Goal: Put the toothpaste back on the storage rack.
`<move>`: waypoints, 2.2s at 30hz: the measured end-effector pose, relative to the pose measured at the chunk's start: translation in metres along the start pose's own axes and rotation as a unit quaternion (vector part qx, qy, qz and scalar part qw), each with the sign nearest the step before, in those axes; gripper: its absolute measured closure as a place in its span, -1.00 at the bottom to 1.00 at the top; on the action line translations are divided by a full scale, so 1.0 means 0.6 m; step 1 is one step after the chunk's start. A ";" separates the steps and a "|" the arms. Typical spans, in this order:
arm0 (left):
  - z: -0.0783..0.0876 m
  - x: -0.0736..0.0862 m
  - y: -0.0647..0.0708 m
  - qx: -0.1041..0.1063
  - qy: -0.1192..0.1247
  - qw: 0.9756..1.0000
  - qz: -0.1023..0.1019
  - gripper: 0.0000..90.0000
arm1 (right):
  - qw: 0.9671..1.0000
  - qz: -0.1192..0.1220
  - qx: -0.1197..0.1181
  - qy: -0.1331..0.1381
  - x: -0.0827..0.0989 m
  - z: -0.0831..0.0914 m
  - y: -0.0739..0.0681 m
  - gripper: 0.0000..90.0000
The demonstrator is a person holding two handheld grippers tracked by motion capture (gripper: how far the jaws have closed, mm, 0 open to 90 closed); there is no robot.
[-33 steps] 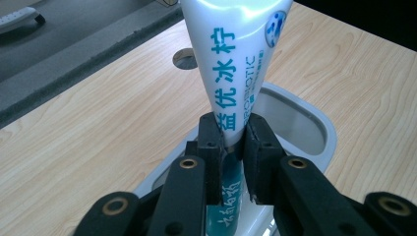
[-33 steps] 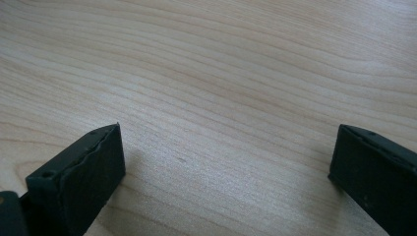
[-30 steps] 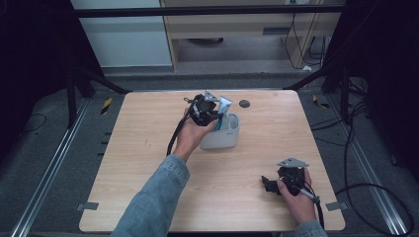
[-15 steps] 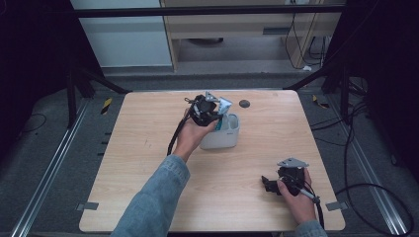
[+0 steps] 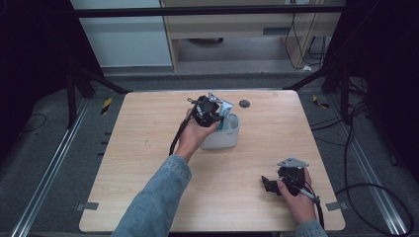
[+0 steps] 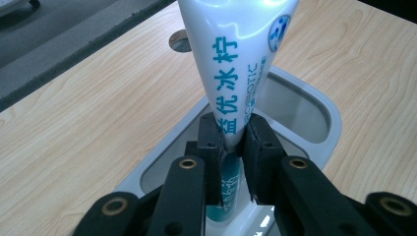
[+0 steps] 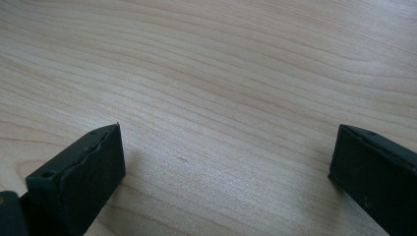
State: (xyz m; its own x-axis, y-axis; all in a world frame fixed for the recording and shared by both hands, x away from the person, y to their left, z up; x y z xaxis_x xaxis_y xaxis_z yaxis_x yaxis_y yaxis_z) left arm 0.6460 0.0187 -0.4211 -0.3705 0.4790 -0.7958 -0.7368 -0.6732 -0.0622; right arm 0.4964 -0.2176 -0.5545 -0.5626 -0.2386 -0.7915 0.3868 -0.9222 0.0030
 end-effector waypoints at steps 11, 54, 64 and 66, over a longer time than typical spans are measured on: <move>-0.002 -0.002 -0.002 -0.001 0.003 1.000 0.009 0.73 | 1.000 0.000 0.000 0.000 0.000 0.000 0.000 -0.99; 0.046 -0.013 0.022 -0.009 0.024 1.000 -0.008 0.25 | 1.000 0.004 -0.004 -0.001 0.004 0.004 -0.008 -0.99; 0.053 -0.014 0.024 -0.011 0.034 0.999 -0.007 -0.22 | 1.000 0.006 -0.008 0.000 0.005 0.006 -0.010 -0.99; 0.056 -0.014 0.027 -0.007 0.037 0.999 -0.006 -0.32 | 1.000 0.006 -0.008 0.000 0.005 0.006 -0.010 -0.99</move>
State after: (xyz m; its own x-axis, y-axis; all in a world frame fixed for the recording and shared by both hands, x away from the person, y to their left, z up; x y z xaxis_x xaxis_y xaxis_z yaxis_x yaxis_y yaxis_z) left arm 0.6180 0.0227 -0.3952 -0.3181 0.4446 -0.8373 -0.7334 -0.6750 -0.0798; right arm 0.4901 -0.2137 -0.5547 -0.5587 -0.2497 -0.7909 0.4044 -0.9146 0.0031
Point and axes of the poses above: each handheld gripper's, and its own axes: z roughly backward along the jaws, x roughly out of its underside, y roughly to its right, the point moved 6 cm from there along -z, roughly forward along the jaws, and after that the axes turned 6 degrees about y, right-handed, at the moved point
